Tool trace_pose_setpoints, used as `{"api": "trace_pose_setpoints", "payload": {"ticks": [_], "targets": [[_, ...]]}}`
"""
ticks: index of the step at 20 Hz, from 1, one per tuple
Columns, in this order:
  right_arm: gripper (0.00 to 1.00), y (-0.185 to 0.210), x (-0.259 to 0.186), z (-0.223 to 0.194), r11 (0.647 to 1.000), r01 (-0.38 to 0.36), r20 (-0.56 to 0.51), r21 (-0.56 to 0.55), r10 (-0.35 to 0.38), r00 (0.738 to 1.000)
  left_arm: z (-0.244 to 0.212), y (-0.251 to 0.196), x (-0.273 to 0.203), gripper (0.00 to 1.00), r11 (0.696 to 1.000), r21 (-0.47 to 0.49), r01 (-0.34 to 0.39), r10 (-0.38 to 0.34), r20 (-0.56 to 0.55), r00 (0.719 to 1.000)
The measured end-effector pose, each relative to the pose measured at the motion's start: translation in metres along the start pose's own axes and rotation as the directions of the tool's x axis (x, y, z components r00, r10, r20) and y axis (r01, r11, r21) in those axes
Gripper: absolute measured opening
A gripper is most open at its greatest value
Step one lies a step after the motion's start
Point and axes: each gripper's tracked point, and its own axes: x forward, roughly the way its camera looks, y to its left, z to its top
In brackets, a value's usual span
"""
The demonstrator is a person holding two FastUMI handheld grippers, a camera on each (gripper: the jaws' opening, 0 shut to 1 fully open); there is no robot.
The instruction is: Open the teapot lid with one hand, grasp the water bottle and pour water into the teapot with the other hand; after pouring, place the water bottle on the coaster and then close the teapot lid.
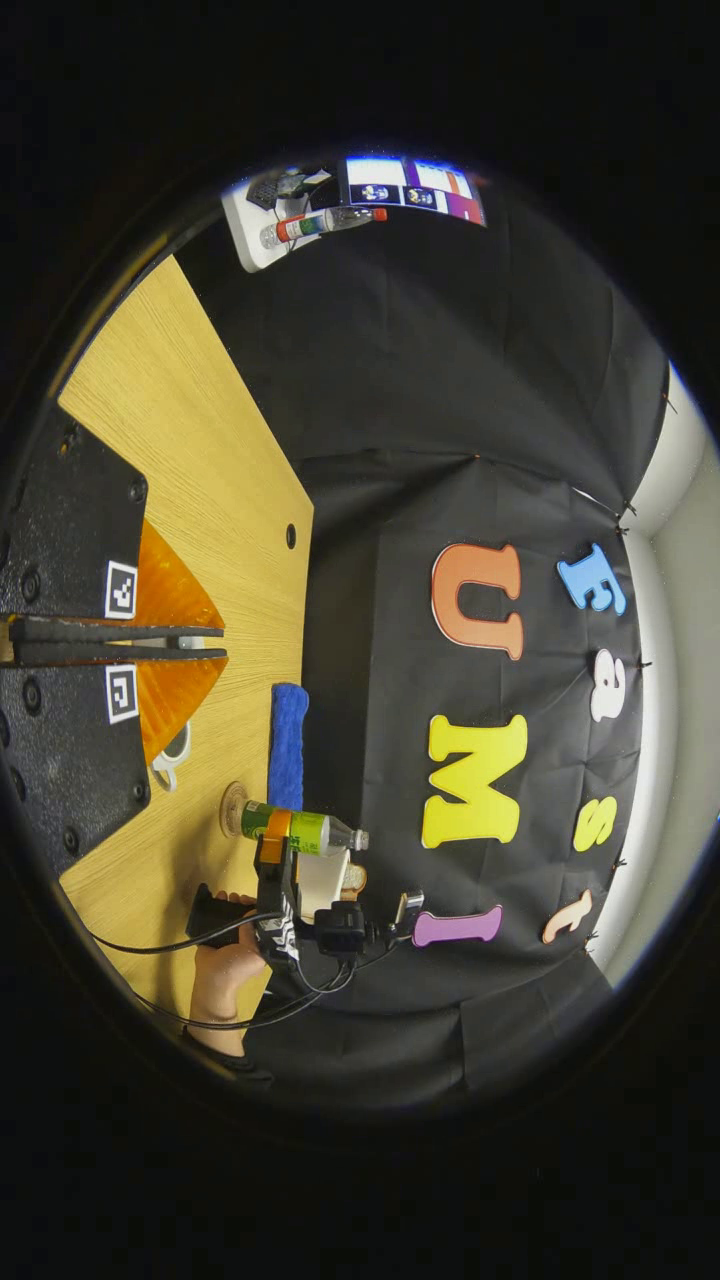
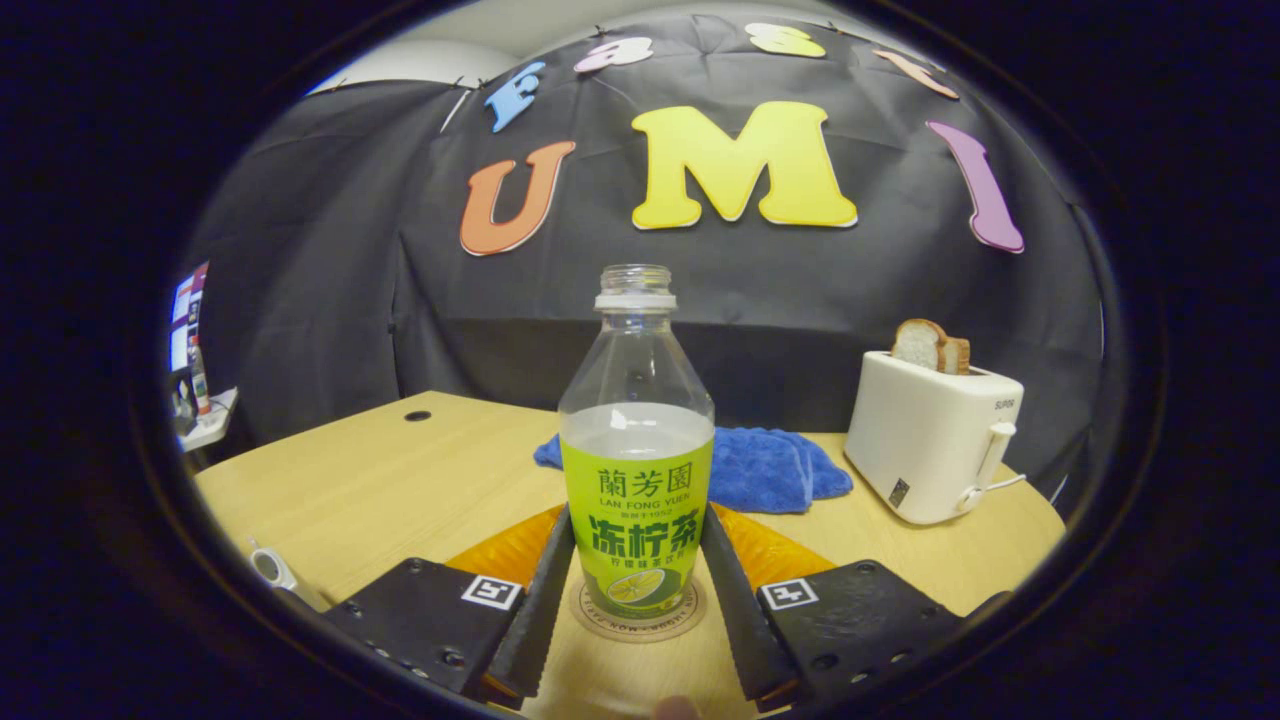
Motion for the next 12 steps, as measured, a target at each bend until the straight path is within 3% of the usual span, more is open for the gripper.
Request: {"api": "trace_pose_setpoints", "payload": {"ticks": [12], "targets": [[0.75, 0.0009, 0.0051, -0.0024, 1.0, 0.009, 0.004, 0.011, -0.009, 1.0, 0.0002, -0.0008, -0.0003, 0.02, 1.0, 0.006, 0.0, 0.0, 0.0, 1.0]]}}
